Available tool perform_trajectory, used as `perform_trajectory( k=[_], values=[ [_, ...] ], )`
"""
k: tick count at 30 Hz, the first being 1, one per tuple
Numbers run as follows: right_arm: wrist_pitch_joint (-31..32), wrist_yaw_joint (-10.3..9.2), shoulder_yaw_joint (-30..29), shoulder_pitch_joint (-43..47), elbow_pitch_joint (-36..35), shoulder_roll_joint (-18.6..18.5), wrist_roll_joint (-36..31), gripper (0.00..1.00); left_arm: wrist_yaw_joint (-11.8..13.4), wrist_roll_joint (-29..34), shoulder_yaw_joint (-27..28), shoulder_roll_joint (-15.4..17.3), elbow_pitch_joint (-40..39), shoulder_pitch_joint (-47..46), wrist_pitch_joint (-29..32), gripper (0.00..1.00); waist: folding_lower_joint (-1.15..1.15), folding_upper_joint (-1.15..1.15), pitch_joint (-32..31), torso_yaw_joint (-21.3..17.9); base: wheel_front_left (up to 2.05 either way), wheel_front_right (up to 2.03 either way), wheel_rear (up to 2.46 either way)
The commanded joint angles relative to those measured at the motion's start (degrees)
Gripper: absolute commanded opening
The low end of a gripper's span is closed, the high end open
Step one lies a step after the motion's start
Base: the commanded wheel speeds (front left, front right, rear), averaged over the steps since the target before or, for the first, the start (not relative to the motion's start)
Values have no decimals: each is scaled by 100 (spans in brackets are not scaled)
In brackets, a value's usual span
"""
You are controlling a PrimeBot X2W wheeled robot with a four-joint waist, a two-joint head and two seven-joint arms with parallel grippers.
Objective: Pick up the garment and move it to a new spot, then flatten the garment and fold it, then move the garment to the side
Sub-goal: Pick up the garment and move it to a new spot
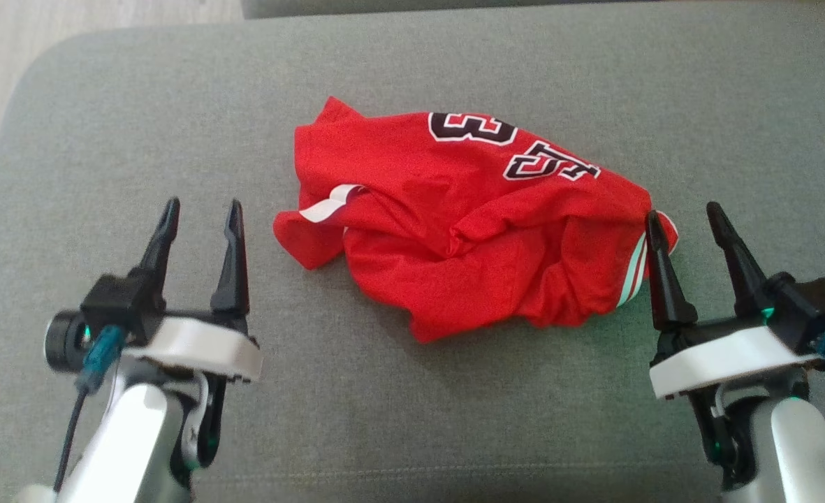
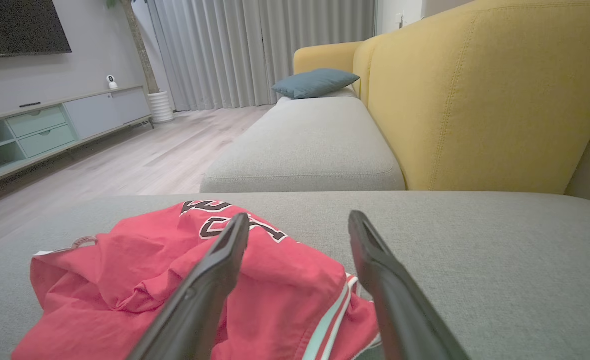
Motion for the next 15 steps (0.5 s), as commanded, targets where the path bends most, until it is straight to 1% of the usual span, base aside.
perform_trajectory(
  k=[1,10,15],
  values=[
    [23,44,112,-42,-226,-23,-56,100,17,-43,241,158,-238,-115,-36,100,0,0,-86,38,0,0,0],
    [146,44,65,296,-342,-23,0,100,35,-129,165,259,-455,379,68,100,0,0,-419,-25,0,0,0],
    [207,44,64,403,-421,-23,13,100,41,-167,150,321,-508,511,142,100,0,0,-481,-65,0,0,0]
  ],
)
